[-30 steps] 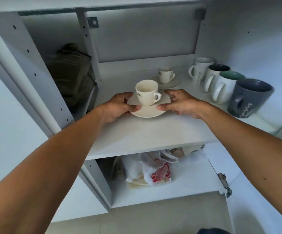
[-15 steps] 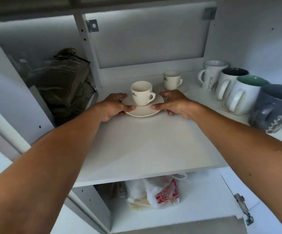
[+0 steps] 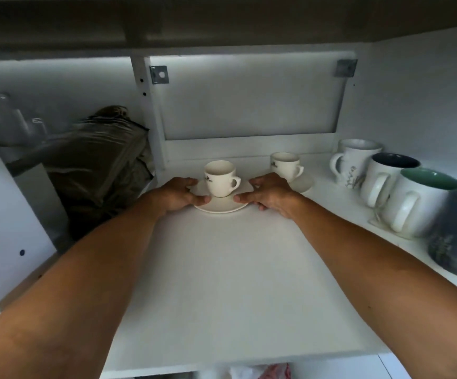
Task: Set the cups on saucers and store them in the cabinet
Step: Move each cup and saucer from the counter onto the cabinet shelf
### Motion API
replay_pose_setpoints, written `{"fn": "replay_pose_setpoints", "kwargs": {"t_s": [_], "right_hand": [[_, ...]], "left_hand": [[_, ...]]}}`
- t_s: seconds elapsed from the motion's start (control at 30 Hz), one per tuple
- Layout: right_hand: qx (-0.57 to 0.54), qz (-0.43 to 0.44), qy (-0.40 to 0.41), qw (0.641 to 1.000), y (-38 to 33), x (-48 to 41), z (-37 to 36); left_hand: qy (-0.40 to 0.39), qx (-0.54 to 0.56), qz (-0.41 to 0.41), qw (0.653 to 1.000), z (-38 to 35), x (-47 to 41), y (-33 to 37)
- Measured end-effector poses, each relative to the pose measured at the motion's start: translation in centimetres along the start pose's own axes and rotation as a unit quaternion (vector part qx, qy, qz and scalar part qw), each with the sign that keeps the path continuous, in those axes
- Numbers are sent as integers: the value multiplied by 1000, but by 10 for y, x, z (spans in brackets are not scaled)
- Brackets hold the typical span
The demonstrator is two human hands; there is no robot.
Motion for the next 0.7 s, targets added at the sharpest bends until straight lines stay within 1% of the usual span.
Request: {"fn": "replay_pose_setpoints", "kwargs": {"t_s": [0.43,0.5,0.7], "right_hand": [[47,-19,-15,999,-1,-30,2],[58,-29,-11,998,0,-31,2],[93,-13,19,995,-2,-30,1]], "left_hand": [[-35,-153,25,987,8,-19,4],[-36,-162,27,986,9,-20,4],[-27,-179,42,983,10,-21,4]]}}
Point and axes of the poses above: each hand's wrist, its own x-axis away from the middle knuckle, its own z-axis out of the back of the hand, y = z × x, the point moved 7 cm from there along -x, towards the middle knuckle, and after that the axes turned 12 degrees about -y, right-handed, at the moved point
